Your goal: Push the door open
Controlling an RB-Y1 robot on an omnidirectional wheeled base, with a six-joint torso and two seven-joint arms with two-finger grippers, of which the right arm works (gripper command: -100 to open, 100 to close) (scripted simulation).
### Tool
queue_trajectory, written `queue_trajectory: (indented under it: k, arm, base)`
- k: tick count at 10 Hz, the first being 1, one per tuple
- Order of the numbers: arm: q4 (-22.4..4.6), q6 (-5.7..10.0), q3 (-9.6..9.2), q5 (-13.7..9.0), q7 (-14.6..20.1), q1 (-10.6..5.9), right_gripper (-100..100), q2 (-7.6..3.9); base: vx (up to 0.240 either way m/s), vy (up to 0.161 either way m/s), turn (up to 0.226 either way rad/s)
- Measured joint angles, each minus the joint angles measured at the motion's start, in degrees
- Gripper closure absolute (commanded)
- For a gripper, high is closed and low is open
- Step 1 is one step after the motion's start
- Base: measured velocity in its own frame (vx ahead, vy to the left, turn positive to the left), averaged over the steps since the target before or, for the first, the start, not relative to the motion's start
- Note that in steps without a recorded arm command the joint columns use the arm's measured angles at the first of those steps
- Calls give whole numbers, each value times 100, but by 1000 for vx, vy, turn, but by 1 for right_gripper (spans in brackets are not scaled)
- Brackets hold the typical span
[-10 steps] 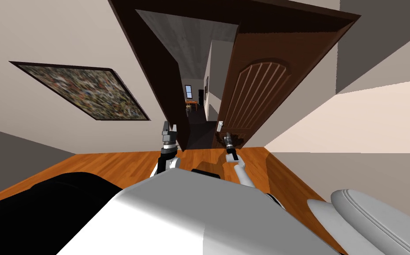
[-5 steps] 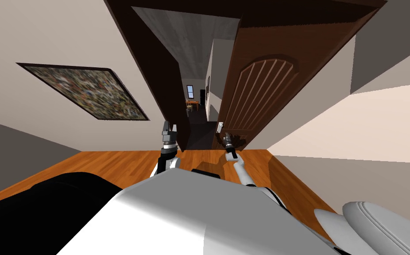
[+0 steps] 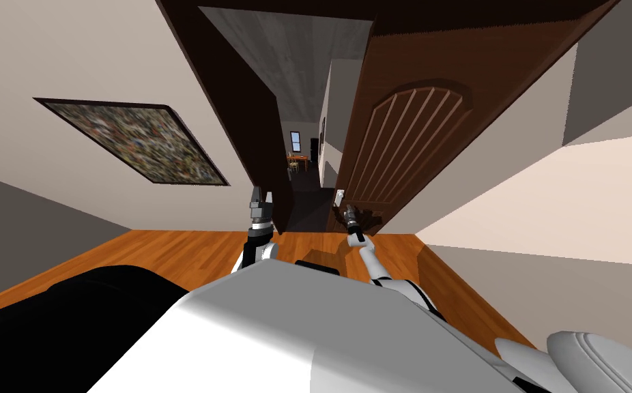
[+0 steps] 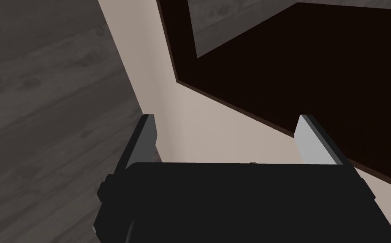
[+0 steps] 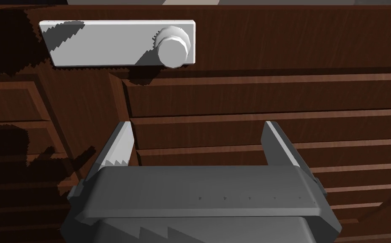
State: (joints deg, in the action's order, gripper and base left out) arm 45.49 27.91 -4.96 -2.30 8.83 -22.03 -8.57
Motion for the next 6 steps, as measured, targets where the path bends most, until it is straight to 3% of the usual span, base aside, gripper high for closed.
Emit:
queue_trajectory:
  k: [4, 6]
  arm:
    - [-485, -42, -22, -26, 63, -295, -100, -22]
    - [-562, -87, -32, -32, 83, -352, -100, -28]
  base:
    - [71, -59, 51]
    - [83, -4, 19]
